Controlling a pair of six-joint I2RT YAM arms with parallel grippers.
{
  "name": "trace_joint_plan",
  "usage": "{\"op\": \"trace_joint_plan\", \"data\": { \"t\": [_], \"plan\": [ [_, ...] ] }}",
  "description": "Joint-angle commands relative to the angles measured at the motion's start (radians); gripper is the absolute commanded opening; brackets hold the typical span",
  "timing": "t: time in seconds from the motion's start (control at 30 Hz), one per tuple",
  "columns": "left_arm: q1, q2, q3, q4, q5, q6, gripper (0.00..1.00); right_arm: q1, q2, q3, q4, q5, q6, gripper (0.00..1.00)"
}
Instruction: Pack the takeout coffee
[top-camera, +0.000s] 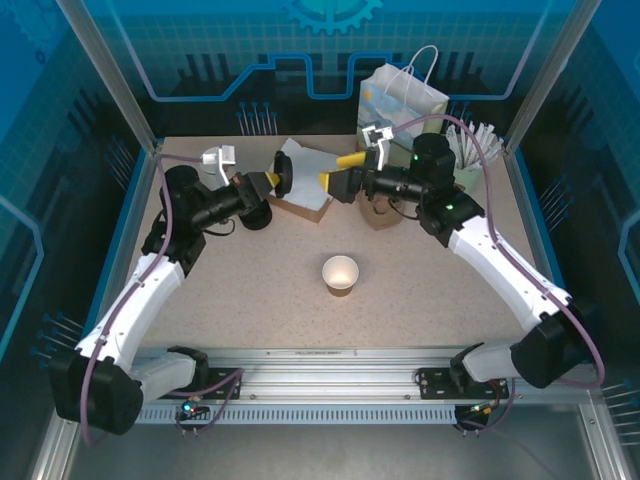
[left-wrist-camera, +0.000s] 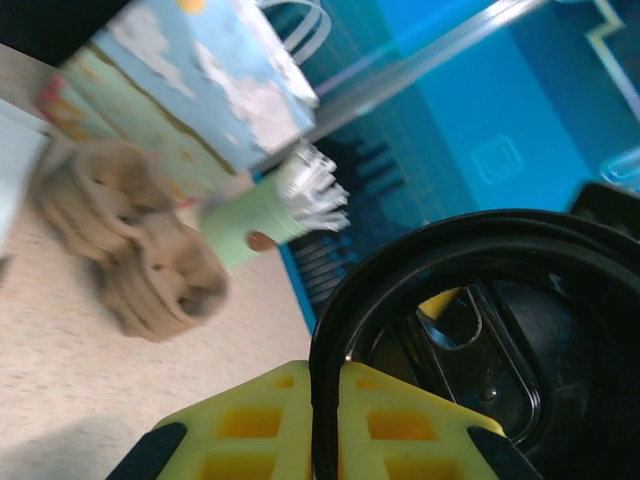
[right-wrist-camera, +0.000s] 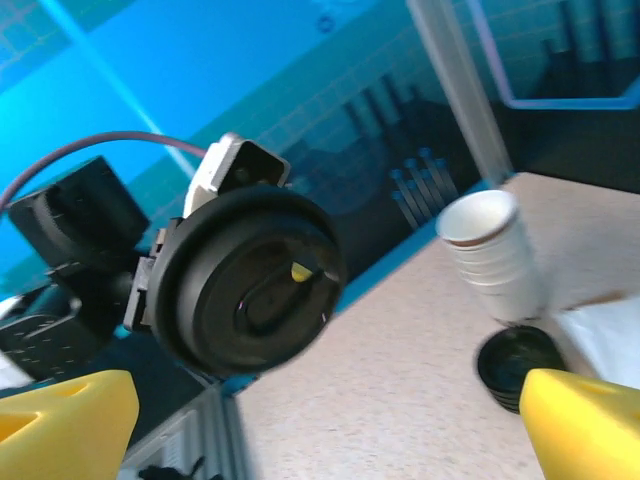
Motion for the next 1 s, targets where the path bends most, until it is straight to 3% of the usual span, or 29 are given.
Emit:
{"op": "trace_joint_plan", "data": {
  "t": [0.0,0.27,0.97],
  "plan": [
    [-0.037,-0.015,0.010,0.086,0.110,-0.085,0.11,0.031,0.050,0.051,0.188,-0.152,0.088,1.00],
    [-0.066,-0.002,-0.007,0.208,0.138,-0.193,0.09,0.050,0.060,0.031,0.313,-0.216,0.132,1.00],
    [-0.100,0.011,-0.014,0.240,0.123,-0.215,0.09,0.098,0.047,0.051,0.260,-0.183,0.100,0.99]
  ]
}}
